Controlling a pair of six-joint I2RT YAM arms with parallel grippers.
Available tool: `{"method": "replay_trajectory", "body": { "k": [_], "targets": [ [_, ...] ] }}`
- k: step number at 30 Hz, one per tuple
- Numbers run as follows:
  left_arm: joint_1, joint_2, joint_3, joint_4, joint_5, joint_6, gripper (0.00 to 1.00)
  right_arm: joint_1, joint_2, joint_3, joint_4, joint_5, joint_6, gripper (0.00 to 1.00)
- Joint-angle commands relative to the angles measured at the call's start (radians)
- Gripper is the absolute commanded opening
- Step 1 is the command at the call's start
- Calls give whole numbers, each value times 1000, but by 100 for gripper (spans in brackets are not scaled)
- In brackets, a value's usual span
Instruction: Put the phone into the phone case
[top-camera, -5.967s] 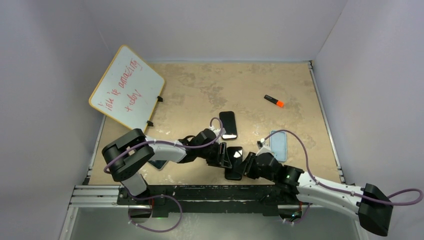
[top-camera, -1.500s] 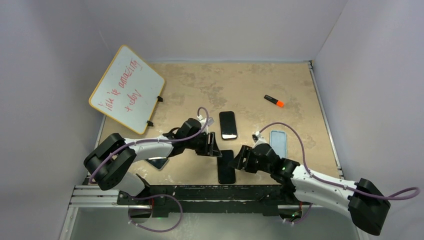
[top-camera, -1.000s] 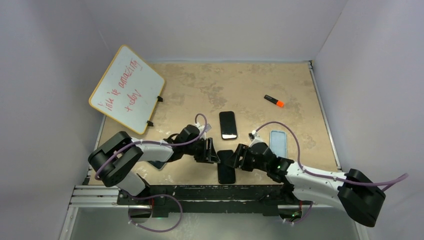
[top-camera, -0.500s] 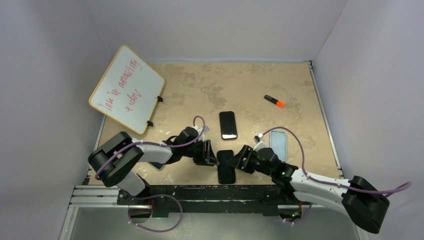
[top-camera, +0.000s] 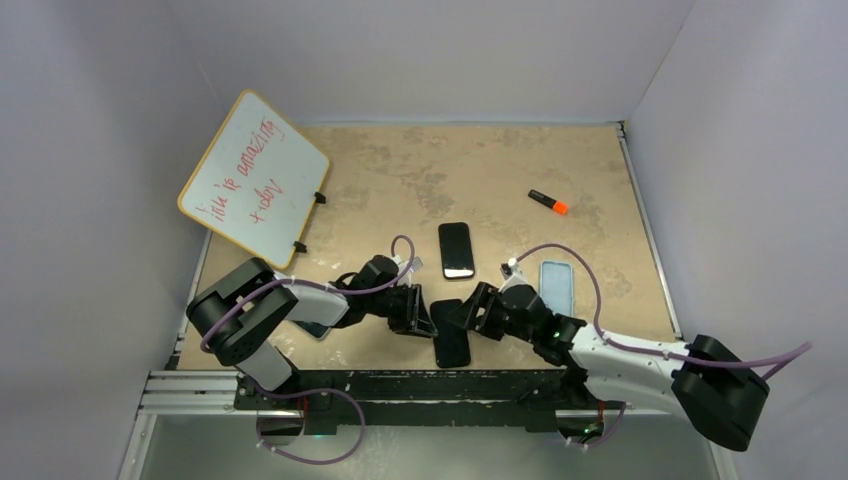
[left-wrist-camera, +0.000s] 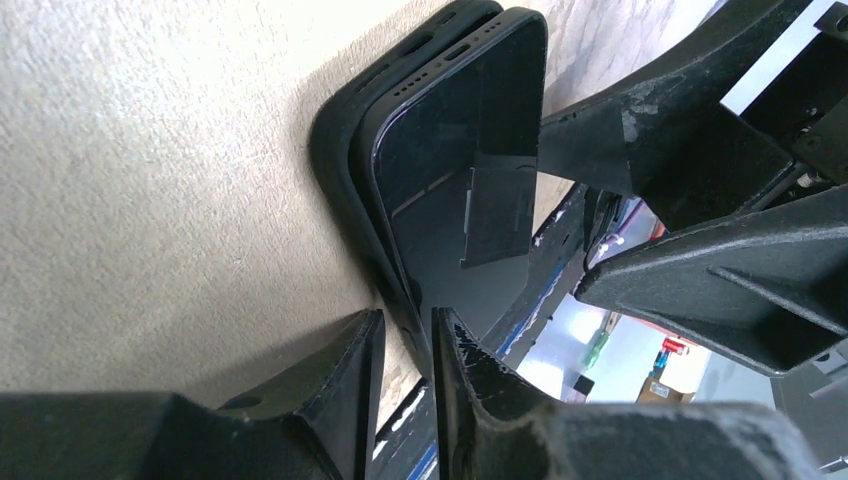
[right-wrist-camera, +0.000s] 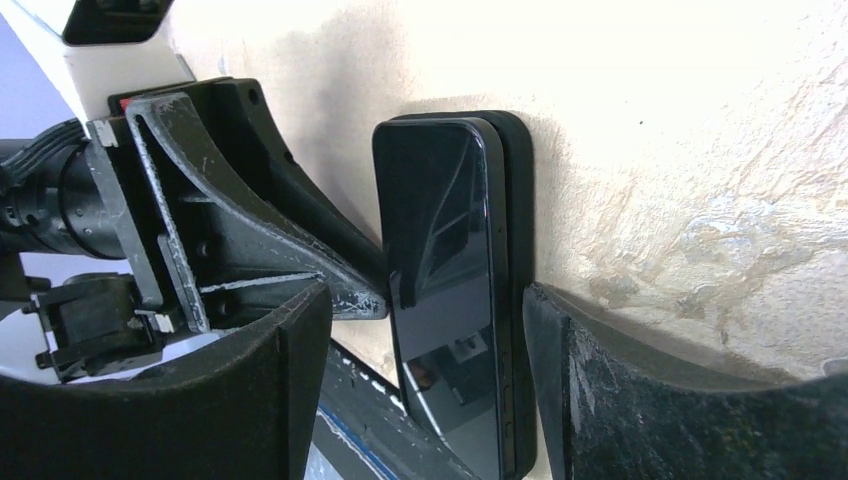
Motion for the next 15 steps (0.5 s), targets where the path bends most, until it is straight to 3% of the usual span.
{"method": "replay_trajectory", "body": {
  "k": [1, 7, 15],
  "targets": [
    [-1, 27, 9, -69, -30, 62, 25, 12, 47, 29, 20, 27, -14, 72],
    [21, 19, -10, -73, -38, 71, 18, 11, 94, -12, 271, -160, 30, 71],
    [33, 3, -6, -117, -52, 120, 21, 10, 10, -89, 486, -187, 68, 70]
  ]
}}
